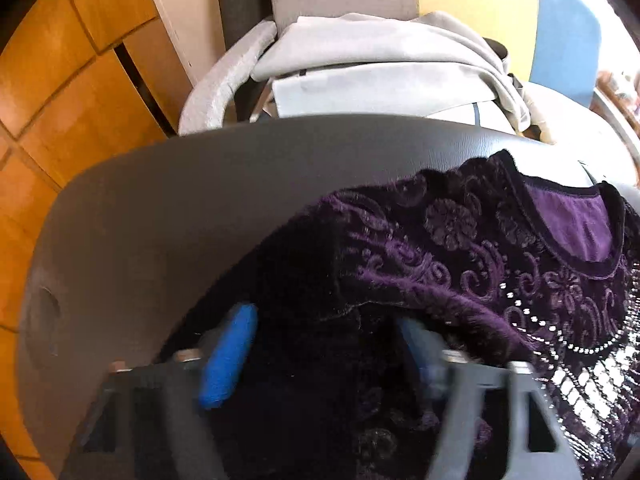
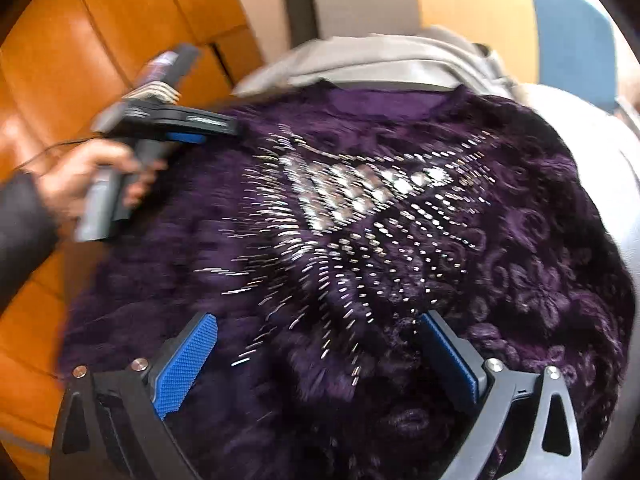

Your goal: Fold clothes

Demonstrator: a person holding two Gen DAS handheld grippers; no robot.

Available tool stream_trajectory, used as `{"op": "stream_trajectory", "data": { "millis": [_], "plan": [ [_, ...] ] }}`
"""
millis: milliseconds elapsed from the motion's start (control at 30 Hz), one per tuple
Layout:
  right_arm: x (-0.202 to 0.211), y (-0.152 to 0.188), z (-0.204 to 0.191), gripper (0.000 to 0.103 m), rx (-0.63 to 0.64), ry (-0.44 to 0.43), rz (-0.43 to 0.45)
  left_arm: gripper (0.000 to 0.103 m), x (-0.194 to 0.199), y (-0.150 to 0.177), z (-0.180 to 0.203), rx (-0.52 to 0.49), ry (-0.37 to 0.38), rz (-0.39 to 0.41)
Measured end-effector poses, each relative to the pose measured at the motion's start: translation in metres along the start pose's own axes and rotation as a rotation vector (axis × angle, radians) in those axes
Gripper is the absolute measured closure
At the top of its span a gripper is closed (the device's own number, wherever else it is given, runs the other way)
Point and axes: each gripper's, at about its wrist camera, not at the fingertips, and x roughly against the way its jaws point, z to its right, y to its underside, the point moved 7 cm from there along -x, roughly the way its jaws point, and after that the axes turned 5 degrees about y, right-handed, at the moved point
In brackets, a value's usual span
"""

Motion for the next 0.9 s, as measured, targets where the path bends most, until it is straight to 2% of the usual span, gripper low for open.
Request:
{"op": "stream_trajectory", "data": {
  "millis": [33, 67, 133, 233, 300, 400, 500, 600, 700, 767, 800, 900],
  "plan": [
    [0.011, 0.001, 0.005, 0.025, -0.049, -0.075, 0.004, 0.053, 0.011, -0.001, 0.0, 0.01, 0.017, 0.026],
    [0.025, 0.002, 0.016, 0.027, -0.099, -0.112, 0.016, 0.053, 0.025, 0.001, 0.0, 0.03, 0.045, 0.062],
    [0.06, 0.01, 0.046, 0.026, -0.178, -0.082, 0.084, 0.052, 0.051, 0.012, 0.003, 0.067, 0.112, 0.111],
    [0.103, 0.037, 0.093, 0.026, -0.317, -0.052, 0.132, 0.045, 0.087, 0.037, 0.011, 0.119, 0.23, 0.155],
    [0.12, 0.055, 0.119, 0.026, -0.405, -0.026, 0.144, 0.043, 0.101, 0.06, 0.032, 0.125, 0.335, 0.143],
    [0.12, 0.088, 0.14, 0.024, -0.506, -0.014, 0.112, 0.043, 0.111, 0.083, 0.095, 0.102, 0.508, 0.074],
    [0.111, 0.094, 0.124, 0.022, -0.479, -0.049, 0.136, 0.043, 0.126, 0.103, 0.164, 0.024, 0.659, -0.008],
    [0.095, 0.085, 0.08, 0.022, -0.399, -0.171, 0.123, 0.04, 0.138, 0.116, 0.237, -0.123, 0.728, -0.078],
    [0.096, 0.078, 0.042, 0.022, -0.27, -0.177, 0.171, 0.037, 0.144, 0.13, 0.289, -0.229, 0.757, -0.172],
    [0.103, 0.076, 0.021, 0.017, -0.206, -0.191, 0.213, 0.036, 0.14, 0.139, 0.32, -0.28, 0.774, -0.254],
    [0.105, 0.076, 0.01, 0.016, -0.171, -0.193, 0.23, 0.032, 0.134, 0.143, 0.331, -0.304, 0.765, -0.303],
    [0.101, 0.079, -0.008, 0.017, -0.091, -0.154, 0.239, 0.032, 0.118, 0.153, 0.342, -0.369, 0.669, -0.377]
  ]
}}
